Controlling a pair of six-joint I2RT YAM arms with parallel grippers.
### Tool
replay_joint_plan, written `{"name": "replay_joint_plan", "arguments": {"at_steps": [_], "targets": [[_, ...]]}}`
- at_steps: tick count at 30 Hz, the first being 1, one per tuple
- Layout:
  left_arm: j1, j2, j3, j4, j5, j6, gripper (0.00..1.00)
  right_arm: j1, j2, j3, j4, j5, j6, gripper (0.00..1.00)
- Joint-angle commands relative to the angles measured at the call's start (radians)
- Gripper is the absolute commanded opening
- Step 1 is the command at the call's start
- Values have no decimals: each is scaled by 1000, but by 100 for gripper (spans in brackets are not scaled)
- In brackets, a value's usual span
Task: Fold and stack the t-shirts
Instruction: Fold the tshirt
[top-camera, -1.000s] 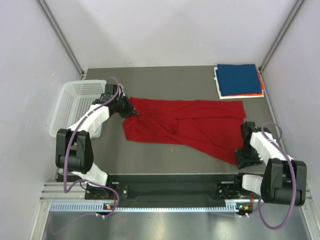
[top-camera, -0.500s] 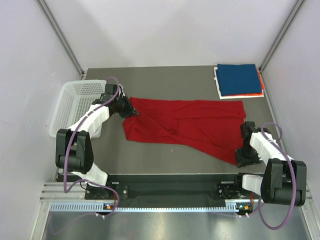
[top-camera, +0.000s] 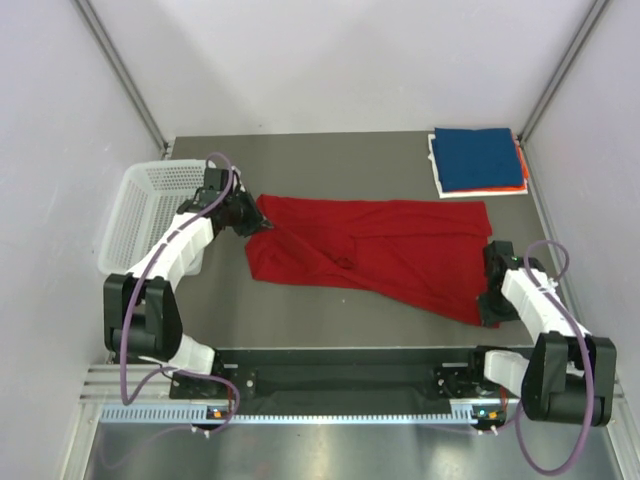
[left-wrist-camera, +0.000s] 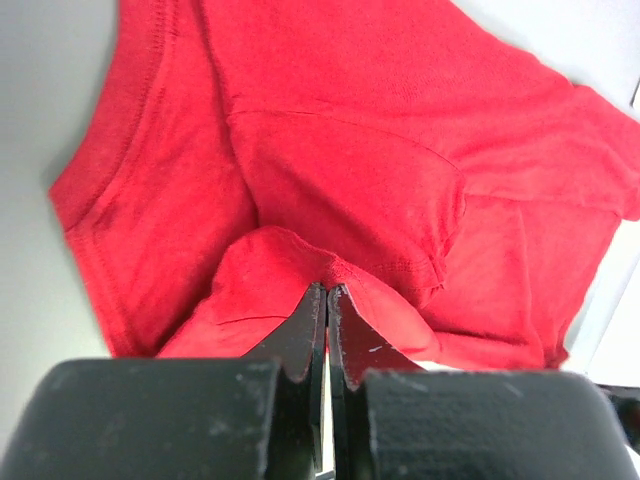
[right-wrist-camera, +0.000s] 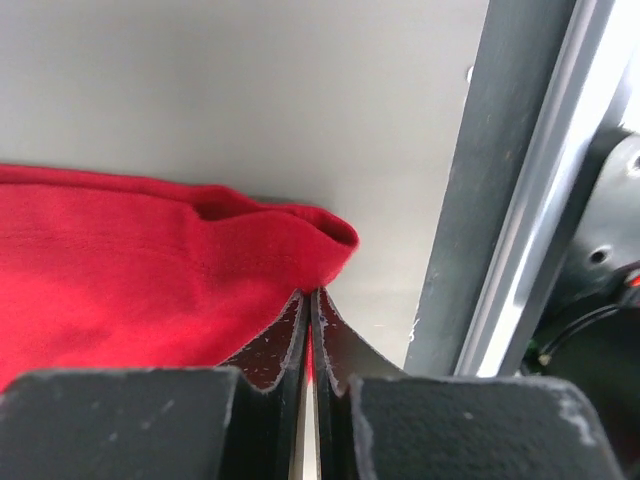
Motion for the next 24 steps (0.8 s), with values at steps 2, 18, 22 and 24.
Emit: {"name": "replay_joint_plan", "arguments": {"at_steps": [2, 18, 22, 24], "targets": [[6, -58, 14, -22, -64, 25, 0, 7, -66, 115, -25, 143, -165, 0], [7, -9, 100, -80, -222, 20, 0, 5, 147, 391, 233, 98, -708, 0], [7, 37, 123, -86, -271, 28, 0, 8, 247, 427, 314, 48, -799, 0], [7, 51, 143, -97, -271, 35, 0, 19, 303, 438, 342, -1, -821, 0]]}}
